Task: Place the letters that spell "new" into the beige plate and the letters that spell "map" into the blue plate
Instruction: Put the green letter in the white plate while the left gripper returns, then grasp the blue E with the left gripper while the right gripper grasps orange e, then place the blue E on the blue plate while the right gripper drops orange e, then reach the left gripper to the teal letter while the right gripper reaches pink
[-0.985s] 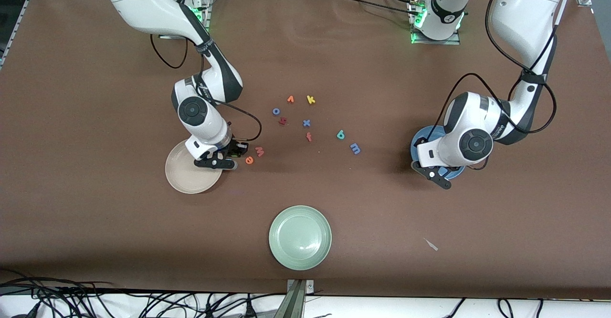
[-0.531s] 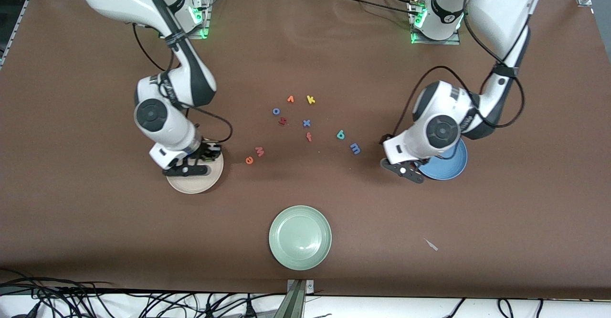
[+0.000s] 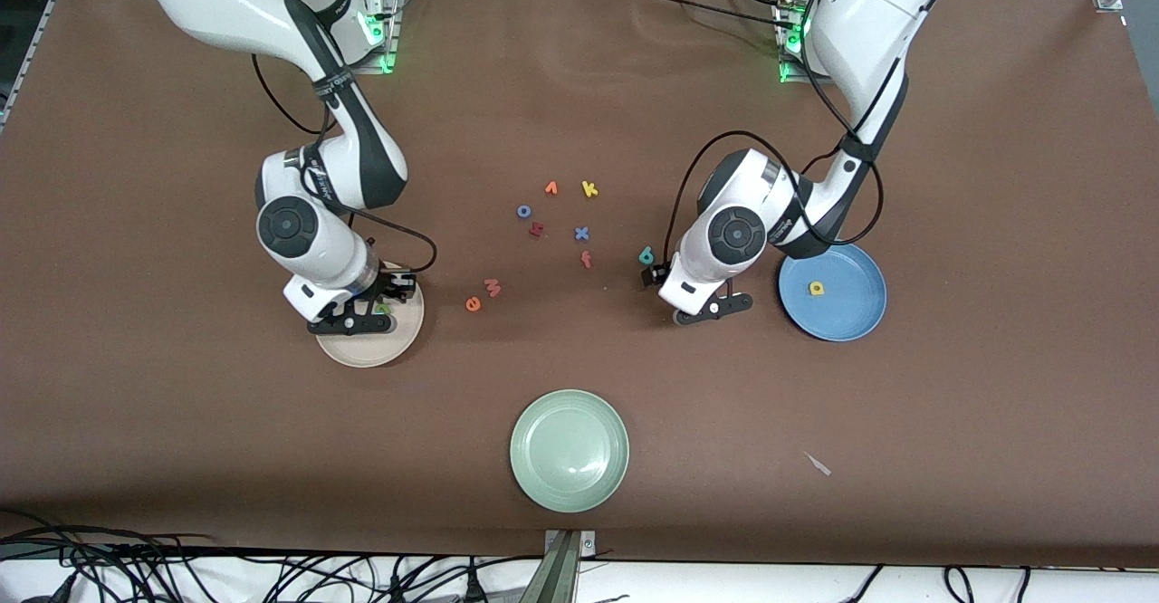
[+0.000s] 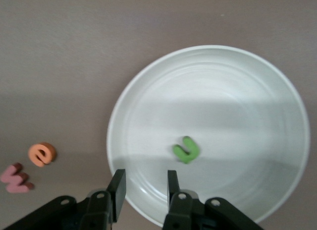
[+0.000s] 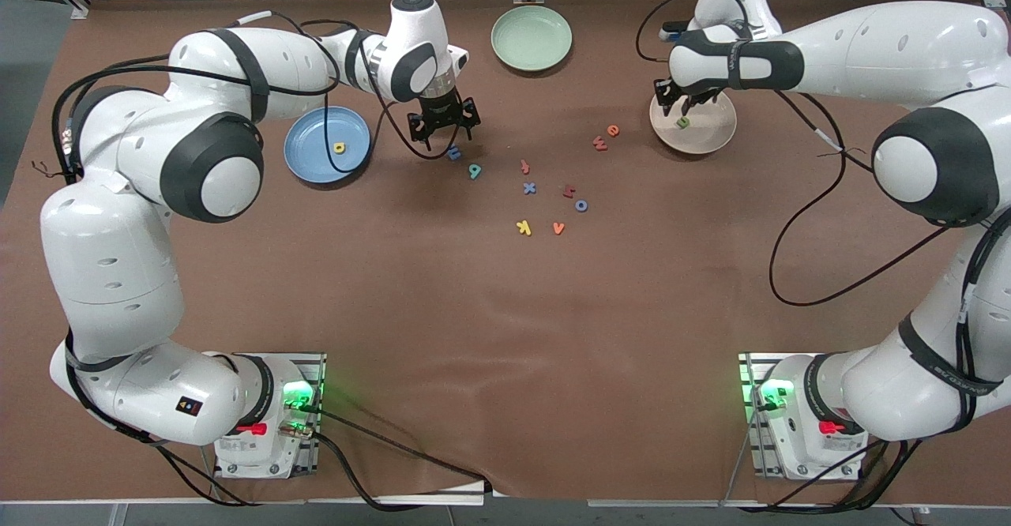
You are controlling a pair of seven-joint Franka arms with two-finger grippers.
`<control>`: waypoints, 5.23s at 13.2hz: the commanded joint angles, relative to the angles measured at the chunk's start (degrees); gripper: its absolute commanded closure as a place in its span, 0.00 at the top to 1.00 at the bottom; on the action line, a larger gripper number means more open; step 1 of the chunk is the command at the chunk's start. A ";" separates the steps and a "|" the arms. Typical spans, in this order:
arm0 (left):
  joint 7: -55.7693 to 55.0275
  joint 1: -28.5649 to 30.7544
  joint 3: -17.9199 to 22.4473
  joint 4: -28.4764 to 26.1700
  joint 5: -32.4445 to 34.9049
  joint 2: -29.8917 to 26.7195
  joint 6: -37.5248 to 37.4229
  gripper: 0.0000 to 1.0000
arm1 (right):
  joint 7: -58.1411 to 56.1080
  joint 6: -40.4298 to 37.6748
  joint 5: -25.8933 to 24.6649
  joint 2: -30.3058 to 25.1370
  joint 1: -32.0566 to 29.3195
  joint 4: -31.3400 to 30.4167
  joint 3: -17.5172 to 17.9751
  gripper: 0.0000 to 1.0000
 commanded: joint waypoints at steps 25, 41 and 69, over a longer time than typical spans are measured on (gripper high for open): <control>31.56 12.12 2.38 4.98 4.19 -5.12 -18.60 0.00 | 16.73 5.33 0.67 9.41 8.36 7.89 0.83 0.21; 49.09 25.41 0.98 2.87 13.53 1.21 -13.07 0.97 | -1.74 2.95 0.85 -0.44 2.30 -2.93 -2.60 0.56; 24.13 7.40 -15.72 0.69 19.65 2.70 -4.90 1.00 | 26.57 14.55 -0.39 8.79 9.59 0.42 3.90 0.27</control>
